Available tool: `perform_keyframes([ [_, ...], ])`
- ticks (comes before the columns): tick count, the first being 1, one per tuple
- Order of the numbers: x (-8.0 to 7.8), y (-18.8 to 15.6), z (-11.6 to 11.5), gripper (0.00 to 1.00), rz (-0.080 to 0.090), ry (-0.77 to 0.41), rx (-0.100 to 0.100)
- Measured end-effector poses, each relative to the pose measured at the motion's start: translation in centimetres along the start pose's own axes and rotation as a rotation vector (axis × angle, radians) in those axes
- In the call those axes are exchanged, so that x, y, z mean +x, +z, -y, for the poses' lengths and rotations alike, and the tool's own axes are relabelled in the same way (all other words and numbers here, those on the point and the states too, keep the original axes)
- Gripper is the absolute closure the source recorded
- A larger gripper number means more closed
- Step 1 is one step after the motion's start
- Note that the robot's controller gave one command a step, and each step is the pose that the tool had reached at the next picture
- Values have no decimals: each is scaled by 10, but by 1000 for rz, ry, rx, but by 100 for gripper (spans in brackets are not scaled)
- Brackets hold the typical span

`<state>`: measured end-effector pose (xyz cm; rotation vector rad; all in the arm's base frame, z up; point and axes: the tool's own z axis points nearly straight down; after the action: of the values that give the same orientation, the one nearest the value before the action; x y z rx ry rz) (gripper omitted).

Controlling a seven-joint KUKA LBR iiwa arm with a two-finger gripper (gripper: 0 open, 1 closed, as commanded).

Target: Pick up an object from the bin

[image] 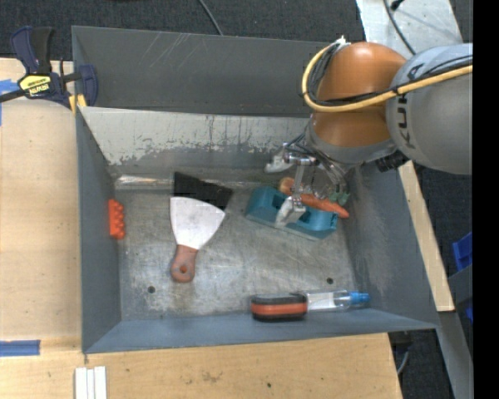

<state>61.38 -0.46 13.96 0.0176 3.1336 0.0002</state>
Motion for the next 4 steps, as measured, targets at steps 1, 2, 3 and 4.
perform_keyframes([
  [1, 4, -6, 73, 0, -6, -114, 0],
  [2, 3, -3, 69, 0, -4, 43, 2],
  [3, -4, 45, 53, 0, -6, 41, -4],
  [4, 0, 59, 53, 100, -2, 266, 6],
])
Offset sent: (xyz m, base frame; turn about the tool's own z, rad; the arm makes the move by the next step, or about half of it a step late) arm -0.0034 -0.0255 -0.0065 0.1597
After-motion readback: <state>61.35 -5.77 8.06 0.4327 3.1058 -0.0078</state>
